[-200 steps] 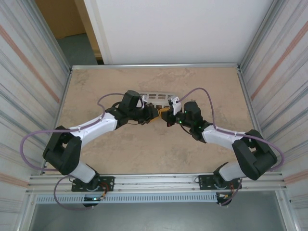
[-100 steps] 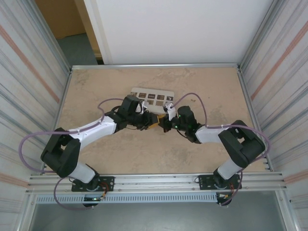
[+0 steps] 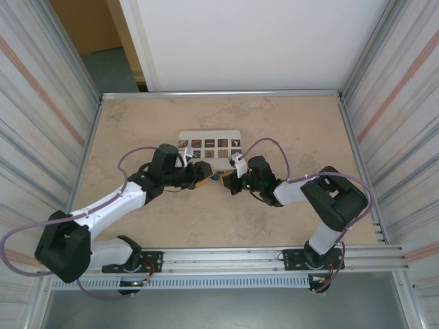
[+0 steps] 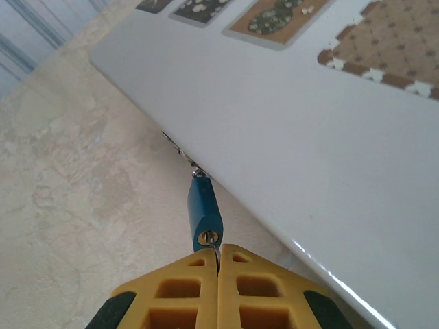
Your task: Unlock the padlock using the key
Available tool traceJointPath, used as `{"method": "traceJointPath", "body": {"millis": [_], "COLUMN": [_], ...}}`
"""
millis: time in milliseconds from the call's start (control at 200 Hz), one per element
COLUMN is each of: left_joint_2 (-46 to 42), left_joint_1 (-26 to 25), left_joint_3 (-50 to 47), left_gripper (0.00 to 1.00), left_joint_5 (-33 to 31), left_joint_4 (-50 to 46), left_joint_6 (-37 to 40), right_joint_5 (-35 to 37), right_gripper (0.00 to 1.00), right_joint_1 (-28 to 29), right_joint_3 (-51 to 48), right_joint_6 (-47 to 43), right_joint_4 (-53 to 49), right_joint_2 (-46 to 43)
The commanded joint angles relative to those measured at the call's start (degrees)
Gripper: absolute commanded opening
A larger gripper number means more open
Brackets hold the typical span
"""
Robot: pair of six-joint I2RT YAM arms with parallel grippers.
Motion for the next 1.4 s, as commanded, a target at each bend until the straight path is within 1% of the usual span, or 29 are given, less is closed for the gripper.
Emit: {"method": "traceJointPath", "body": {"millis": [0,115,165,266,386,486,556,666,842,987,1228,1398], "left_joint_2": [-4.0,-7.4,-8.9,-11.5,-14.1,-15.6,-16.0,-15.4,-12.5,-7.9,-0.1,5.7], "left_joint_1": [0.1,0.0,0.0,-0.7,-1.5,-3.3,-5.7,-8.0,-8.7,-9.3,-10.4,-10.5], "left_joint_3": [-5.7,-12.4,-14.4,-17.3,-22.2,-25.5,-26.6,-27.9,-28.9,-28.5,-27.3,-27.7], "left_gripper": [0.52,0.53,0.54,0.57,0.59,0.61,0.63,0.65,0.62,0.60,0.59,0.58], "left_joint_5": [-4.7,-8.2,-10.0,-13.8,-19.1,-24.3,-27.8,-31.3,-31.9,-31.7,-31.5,-32.2], "left_joint_4": [7.2,15.5,16.8,18.7,24.8,28.6,30.2,33.4,38.7,41.5,44.7,52.4], "left_joint_6": [-3.7,-8.1,-9.0,-10.2,-13.9,-16.4,-16.9,-18.1,-21.2,-24.2,-25.3,-26.5], "right_joint_5": [0.5,1.3,1.8,0.2,-0.1,-0.3,-0.3,-0.1,0.3,0.7,1.9,1.5], "right_gripper": [0.00,0.00,0.00,0.00,0.00,0.00,0.00,0.00,0.00,0.00,0.00,0.00], "right_joint_1": [0.7,1.2,1.4,1.3,1.4,1.3,1.4,1.5,1.8,2.2,2.9,2.9], "right_joint_3": [0.2,1.1,1.5,2.7,5.0,5.5,5.9,5.9,5.8,6.0,6.1,6.3], "right_joint_6": [3.4,7.1,9.1,11.8,15.0,18.3,20.6,24.3,29.9,33.4,34.2,35.1], "right_joint_4": [-4.1,-8.7,-10.3,-12.6,-16.7,-17.5,-17.9,-18.1,-18.3,-18.3,-18.9,-19.1], "right_joint_2": [-3.2,-4.8,-5.1,-5.0,-4.7,-4.7,-4.6,-4.5,-4.3,-3.5,-3.9,-4.1]}}
